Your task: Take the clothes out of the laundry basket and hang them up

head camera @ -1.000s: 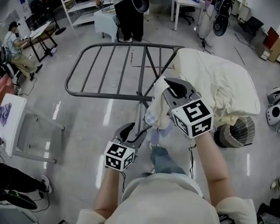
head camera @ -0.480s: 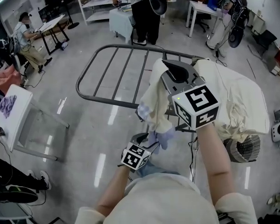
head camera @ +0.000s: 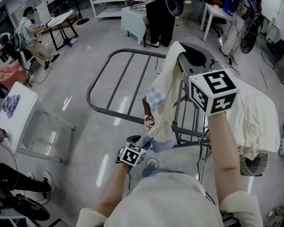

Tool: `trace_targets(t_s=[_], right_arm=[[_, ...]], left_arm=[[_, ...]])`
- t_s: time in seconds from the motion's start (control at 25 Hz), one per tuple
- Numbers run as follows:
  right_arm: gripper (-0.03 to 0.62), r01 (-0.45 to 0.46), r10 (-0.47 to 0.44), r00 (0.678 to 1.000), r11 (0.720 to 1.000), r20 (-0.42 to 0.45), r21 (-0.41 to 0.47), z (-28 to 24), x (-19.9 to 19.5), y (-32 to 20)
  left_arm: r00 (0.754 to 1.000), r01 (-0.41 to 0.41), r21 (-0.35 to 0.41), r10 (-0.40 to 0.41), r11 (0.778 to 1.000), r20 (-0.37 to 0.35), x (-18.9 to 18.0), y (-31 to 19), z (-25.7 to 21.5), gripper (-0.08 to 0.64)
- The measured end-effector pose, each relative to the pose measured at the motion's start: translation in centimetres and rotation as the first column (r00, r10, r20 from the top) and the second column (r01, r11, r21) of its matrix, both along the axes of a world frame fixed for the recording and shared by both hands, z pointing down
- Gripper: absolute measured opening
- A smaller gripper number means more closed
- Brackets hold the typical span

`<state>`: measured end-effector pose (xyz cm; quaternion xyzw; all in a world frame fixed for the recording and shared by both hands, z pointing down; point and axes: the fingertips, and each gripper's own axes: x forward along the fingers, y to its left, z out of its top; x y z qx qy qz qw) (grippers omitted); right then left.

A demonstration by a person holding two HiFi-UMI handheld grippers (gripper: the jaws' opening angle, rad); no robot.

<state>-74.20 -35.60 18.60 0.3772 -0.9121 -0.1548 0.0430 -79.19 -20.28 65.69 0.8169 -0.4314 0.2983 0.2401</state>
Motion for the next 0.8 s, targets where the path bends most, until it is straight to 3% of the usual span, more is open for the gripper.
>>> trace_targets(t_s=[0.24, 0.4, 0.64, 0.8], right_arm=[[0.020, -0.040, 0.041, 0.999, 0.999, -0.024, 0.011, -1.0, -1.3, -4.9], [0.021, -0.066, 0.066, 0.996, 0.998, -0.053, 0.007, -0.3, -1.5, -7.5], [0.021, -0.122, 0.120, 0.991, 0.992, -0.059, -0.041, 2.0, 0.0, -11.0], [0.021, -0.171, 0.169, 0.985, 0.982, -0.032, -0.083, 3.4, 2.4, -12.9]], left_arm=[[0.998, 0.049, -0.007, -0.049, 0.999, -0.049, -2.3, -2.7, 0.7, 0.176], [0.994, 0.079, 0.029, -0.077, 0.996, -0.077, -3.8, -4.6, -0.9, 0.021], [0.980, 0.141, 0.061, -0.131, 0.988, -0.149, -8.3, -4.5, -5.4, 0.017], [0.973, 0.215, 0.121, -0.202, 0.969, -0.110, -12.4, -3.9, -9.0, 0.017]])
